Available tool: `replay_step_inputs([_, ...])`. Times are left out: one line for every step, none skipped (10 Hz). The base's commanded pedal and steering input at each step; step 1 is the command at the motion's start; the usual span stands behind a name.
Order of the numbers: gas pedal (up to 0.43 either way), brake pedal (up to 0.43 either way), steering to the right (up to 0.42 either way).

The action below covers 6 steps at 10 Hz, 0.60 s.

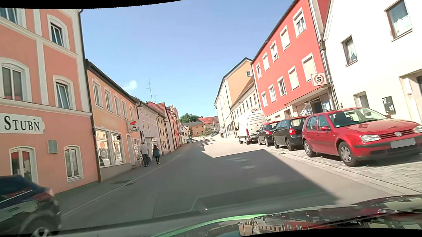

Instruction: Follow the waypoints while adhering to traffic rules and regulations

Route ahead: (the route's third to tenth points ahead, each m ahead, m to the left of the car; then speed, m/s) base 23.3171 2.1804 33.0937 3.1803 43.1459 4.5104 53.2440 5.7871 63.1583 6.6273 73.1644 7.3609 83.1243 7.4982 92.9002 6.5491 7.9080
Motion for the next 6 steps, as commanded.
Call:
replay_step_inputs([0.260, 0.000, -0.013])
replay_step_inputs([0.260, 0.000, -0.013])
replay_step_inputs([0.268, 0.000, -0.014])
replay_step_inputs([0.268, 0.000, -0.014])
replay_step_inputs([0.280, 0.000, -0.014])
replay_step_inputs([0.280, 0.000, -0.014])
